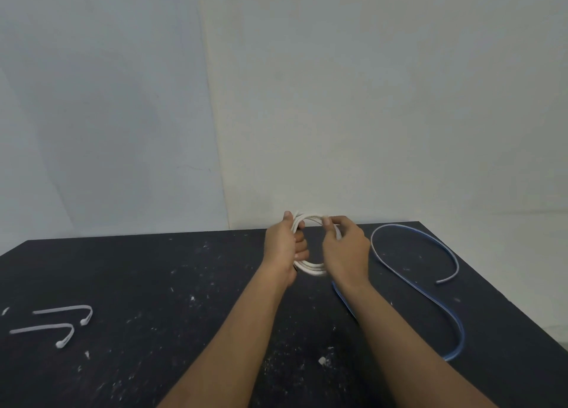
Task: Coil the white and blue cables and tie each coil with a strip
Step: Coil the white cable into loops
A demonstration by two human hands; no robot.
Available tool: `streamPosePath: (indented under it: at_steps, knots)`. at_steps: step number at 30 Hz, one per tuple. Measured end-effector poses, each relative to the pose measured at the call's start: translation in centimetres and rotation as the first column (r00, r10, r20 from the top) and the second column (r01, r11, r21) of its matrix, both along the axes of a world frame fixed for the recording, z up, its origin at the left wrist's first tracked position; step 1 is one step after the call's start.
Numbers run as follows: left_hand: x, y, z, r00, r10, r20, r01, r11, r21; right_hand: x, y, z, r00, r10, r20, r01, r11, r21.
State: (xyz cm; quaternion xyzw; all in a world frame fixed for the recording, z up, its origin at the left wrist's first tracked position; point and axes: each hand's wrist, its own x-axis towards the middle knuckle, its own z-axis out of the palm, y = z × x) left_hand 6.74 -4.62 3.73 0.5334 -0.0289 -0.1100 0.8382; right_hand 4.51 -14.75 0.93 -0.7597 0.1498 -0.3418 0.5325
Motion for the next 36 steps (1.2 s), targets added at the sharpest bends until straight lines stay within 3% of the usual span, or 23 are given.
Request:
streamPosePath:
  at_steps: [2, 4, 7, 11, 13, 15, 18, 21, 24, 26, 27, 29, 31, 33, 36]
  knots:
    - [0.5, 0.7, -0.1, 0.999, -0.026, 0.038, 0.021, 0.992, 0.124, 0.0, -0.6, -0.1, 0.993, 0.09, -0.07, -0.1, 0.982, -0.159]
    - [0.6, 1.3, -0.2, 0.988, -0.145, 0.053, 0.124, 0.95, 0.286, -0.2, -1.1, 0.2, 0.967, 0.254, 0.012, -0.24, 0.93, -0.278]
    - [0.4, 1.9, -0.3, 0.956, -0.291, 0.041, 0.242, 0.858, 0.453, -0.2, -1.3, 0.9, 0.852, 0.523, 0.021, -0.48, 0.797, -0.367]
    - [0.5, 2.4, -0.5, 0.955, -0.295, 0.037, 0.253, 0.871, 0.42, -0.2, -1.3, 1.4, 0.812, 0.565, -0.148, -0.584, 0.792, -0.179]
    - [0.9, 3.0, -0.8, 0.968, -0.245, 0.054, 0.206, 0.898, 0.389, -0.5, -1.4, 1.2, 0.736, 0.637, -0.23, -0.659, 0.752, -0.024]
    - [1.0, 3.3, -1.1, 0.962, -0.271, 0.038, 0.24, 0.903, 0.357, -0.6, -1.4, 0.7, 0.685, 0.717, -0.13, -0.687, 0.695, 0.212]
    - [0.6, 3.2, -1.4, 0.941, -0.338, -0.008, 0.324, 0.895, 0.306, -0.7, -1.1, 0.4, 0.783, 0.621, -0.025, -0.581, 0.746, 0.325]
    - [0.2, 2.9, -1.8, 0.931, -0.361, -0.048, 0.363, 0.906, 0.219, -0.8, -0.4, 0.1, 0.871, 0.492, -0.003, -0.468, 0.83, 0.302]
    - [0.3, 2.8, -2.1, 0.938, -0.34, -0.062, 0.345, 0.933, 0.106, -1.0, -0.1, 0.2, 0.892, 0.452, -0.017, -0.425, 0.85, 0.311]
    - [0.7, 2.9, -2.1, 0.959, -0.276, -0.062, 0.28, 0.958, 0.061, -1.2, -0.2, 0.4, 0.856, 0.517, 0.01, -0.465, 0.762, 0.451]
    - [0.9, 3.0, -2.1, 0.967, -0.241, -0.077, 0.243, 0.97, 0.02, -1.3, -0.3, 0.5, 0.819, 0.571, 0.051, -0.498, 0.664, 0.558]
    - [1.3, 3.4, -1.9, 0.965, -0.218, -0.148, 0.202, 0.972, -0.118, -1.7, -0.3, 0.4, 0.736, 0.649, 0.193, -0.542, 0.392, 0.744]
    - [1.5, 3.8, -1.6, 0.938, -0.271, -0.215, 0.211, 0.941, -0.265, -1.9, -0.3, 0.2, 0.715, 0.608, 0.345, -0.54, 0.167, 0.825]
    - [1.5, 3.9, -1.3, 0.923, -0.307, -0.23, 0.221, 0.916, -0.334, -1.7, -0.5, 0.1, 0.749, 0.523, 0.407, -0.532, 0.11, 0.84]
    - [1.3, 3.2, -1.3, 0.939, -0.269, -0.213, 0.192, 0.927, -0.322, -1.6, -0.3, 0.3, 0.79, 0.475, 0.388, -0.521, 0.187, 0.833]
